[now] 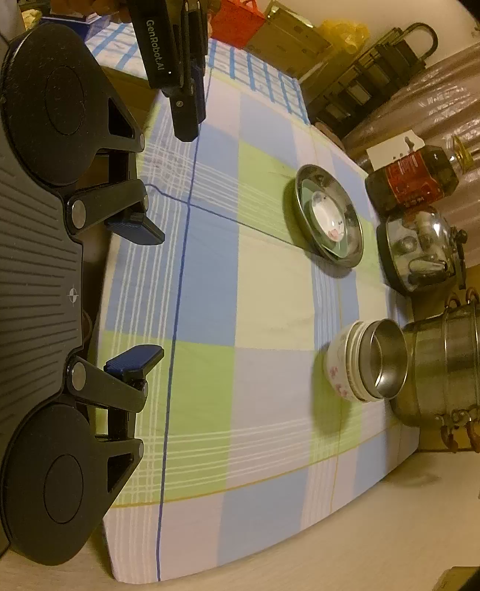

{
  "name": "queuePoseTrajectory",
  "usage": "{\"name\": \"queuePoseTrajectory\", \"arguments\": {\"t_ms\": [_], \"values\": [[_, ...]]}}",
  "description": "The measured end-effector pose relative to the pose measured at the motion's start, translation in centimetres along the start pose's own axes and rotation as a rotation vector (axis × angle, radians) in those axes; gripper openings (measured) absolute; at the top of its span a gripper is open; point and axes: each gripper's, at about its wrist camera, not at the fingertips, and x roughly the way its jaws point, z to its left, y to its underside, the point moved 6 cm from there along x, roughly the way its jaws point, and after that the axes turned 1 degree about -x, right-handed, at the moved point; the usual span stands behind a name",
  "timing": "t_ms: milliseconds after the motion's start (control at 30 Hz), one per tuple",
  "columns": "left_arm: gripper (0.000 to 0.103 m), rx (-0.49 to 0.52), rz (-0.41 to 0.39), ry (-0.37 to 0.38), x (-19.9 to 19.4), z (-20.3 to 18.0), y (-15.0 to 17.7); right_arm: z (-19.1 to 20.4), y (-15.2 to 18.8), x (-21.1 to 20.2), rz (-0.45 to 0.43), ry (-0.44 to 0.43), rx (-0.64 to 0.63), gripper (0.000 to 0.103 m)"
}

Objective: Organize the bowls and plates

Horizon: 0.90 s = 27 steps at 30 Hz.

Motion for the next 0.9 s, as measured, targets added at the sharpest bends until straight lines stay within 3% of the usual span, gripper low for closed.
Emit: {"name": "queuePoseTrajectory", "arguments": {"t_ms": [333, 800, 900], "values": [[0.020, 0.088, -0.038, 0.077, 4.1, -0.6, -6.7, -3.0, -3.7, 1.6, -0.031, 0.064, 0.098, 0.060], [0.020, 0.224, -0.109, 0.187, 11.0, -2.2, -18.2, -9.0, -13.8, 3.7, -0.248, 0.182, 0.281, 0.059], [0.020, 0.220, -0.113, 0.201, 12.3, -2.6, -19.7, -9.4, -15.2, 4.2, -0.285, 0.189, 0.280, 0.052]]}}
